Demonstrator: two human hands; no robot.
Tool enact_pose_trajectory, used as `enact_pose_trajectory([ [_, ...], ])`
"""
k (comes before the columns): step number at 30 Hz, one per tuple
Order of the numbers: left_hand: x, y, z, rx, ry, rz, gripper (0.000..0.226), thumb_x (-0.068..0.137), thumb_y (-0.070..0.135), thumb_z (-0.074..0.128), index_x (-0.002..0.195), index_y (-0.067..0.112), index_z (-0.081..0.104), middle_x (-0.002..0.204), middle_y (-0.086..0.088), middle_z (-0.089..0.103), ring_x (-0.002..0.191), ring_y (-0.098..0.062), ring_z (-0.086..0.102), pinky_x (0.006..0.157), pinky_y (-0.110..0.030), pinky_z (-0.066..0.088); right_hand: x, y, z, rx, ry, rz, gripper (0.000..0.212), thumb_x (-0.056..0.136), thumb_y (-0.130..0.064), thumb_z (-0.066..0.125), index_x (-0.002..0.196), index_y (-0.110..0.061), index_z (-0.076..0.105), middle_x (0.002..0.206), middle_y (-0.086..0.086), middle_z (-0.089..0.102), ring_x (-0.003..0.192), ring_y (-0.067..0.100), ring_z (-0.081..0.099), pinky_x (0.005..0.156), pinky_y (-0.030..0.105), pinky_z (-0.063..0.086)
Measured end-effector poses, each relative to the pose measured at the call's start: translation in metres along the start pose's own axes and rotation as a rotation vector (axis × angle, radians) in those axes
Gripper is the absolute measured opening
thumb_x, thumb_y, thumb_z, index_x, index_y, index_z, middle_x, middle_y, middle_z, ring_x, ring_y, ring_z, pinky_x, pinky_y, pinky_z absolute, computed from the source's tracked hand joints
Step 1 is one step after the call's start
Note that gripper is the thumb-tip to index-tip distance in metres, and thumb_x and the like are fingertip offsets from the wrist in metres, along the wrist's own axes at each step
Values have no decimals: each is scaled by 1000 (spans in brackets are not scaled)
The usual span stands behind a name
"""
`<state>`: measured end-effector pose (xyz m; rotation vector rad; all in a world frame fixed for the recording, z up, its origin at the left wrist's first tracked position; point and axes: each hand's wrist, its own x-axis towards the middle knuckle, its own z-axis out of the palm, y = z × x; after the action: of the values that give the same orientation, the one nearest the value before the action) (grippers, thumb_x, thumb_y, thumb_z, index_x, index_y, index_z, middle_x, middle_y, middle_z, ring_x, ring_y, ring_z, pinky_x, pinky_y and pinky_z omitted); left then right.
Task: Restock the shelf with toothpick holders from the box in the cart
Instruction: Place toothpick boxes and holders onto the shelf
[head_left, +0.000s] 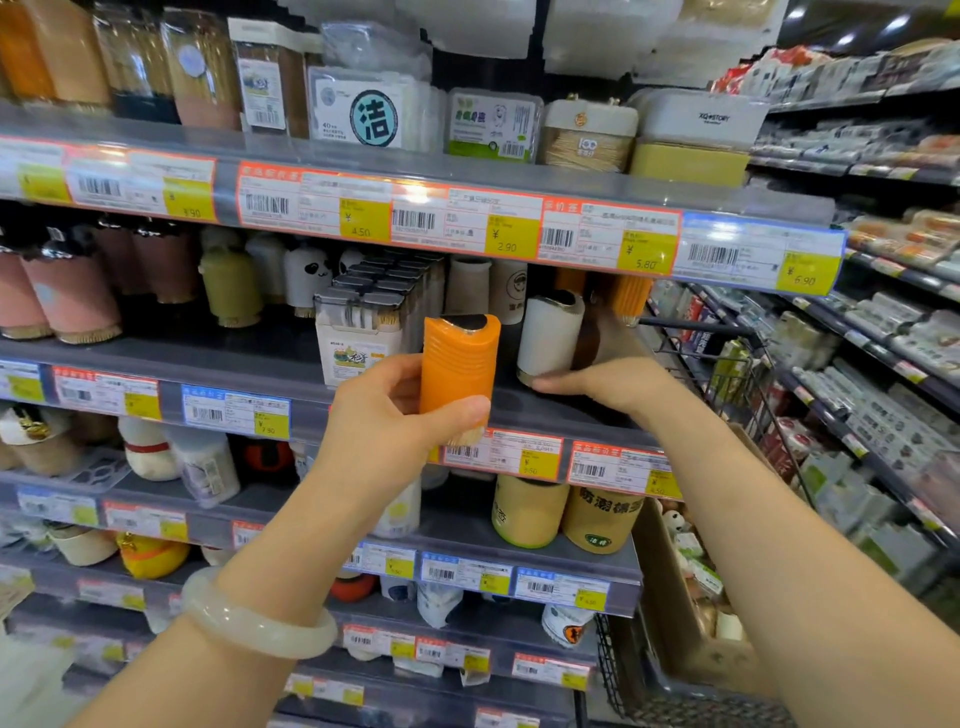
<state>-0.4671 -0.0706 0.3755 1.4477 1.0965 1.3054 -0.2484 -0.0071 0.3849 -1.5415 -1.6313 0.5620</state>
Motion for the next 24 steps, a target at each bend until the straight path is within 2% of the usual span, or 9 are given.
enact_pose_trajectory([
  [4, 2, 0, 2, 2, 7, 3, 37, 70, 17, 78, 101, 27, 59, 96, 10, 68, 85, 0, 65, 63, -7, 50, -2, 2, 0, 26, -45, 22, 72, 70, -11, 81, 131, -17, 43, 116, -1, 58, 108, 16, 54, 86, 26, 38],
  [6, 2, 1, 3, -7, 15, 0, 38, 70, 16, 79, 103, 24, 60, 94, 10, 68, 83, 1, 64, 62, -6, 50, -1, 0, 0, 51, -12, -9, 77, 67, -11, 83, 132, -16, 42, 124, 2, 58, 111, 16, 54, 89, 27, 39],
  [9, 3, 2, 5, -22, 18, -1, 39, 70, 15, 78, 104, 23, 60, 93, 11, 67, 81, 3, 64, 60, -5, 49, 0, 0, 1, 20, 16, -28, 91, 60, -20, 89, 136, -16, 39, 131, -1, 53, 117, 14, 50, 97, 30, 40],
  [13, 2, 3, 6, -15, 15, -2, 41, 70, 15, 78, 107, 20, 60, 95, 10, 67, 83, 1, 64, 59, -5, 49, -1, 2, -1, 60, -33, -13, 78, 67, -7, 82, 133, -16, 41, 129, 0, 55, 118, 17, 52, 100, 35, 41],
  [17, 3, 4, 7, -15, 21, -1, 42, 70, 15, 78, 107, 20, 60, 95, 10, 67, 84, 1, 63, 59, -5, 49, -3, 0, -1, 89, 1, -22, 86, 62, -11, 87, 134, -18, 40, 119, -8, 52, 107, 7, 48, 89, 23, 36],
  [21, 4, 5, 8, -14, 31, 3, 38, 70, 14, 79, 103, 22, 61, 94, 9, 68, 79, 3, 65, 61, -6, 49, -3, 2, -1, 104, -21, -16, 78, 65, -4, 83, 130, -19, 41, 118, -3, 55, 113, 15, 53, 93, 31, 43],
  [24, 6, 6, 11, -7, 40, 14, 39, 70, 15, 78, 104, 21, 61, 95, 9, 68, 78, 4, 66, 61, -6, 49, -5, -2, -3, 103, -1, -36, 79, 64, -5, 84, 131, -17, 43, 113, -6, 54, 105, 10, 52, 78, 15, 42],
])
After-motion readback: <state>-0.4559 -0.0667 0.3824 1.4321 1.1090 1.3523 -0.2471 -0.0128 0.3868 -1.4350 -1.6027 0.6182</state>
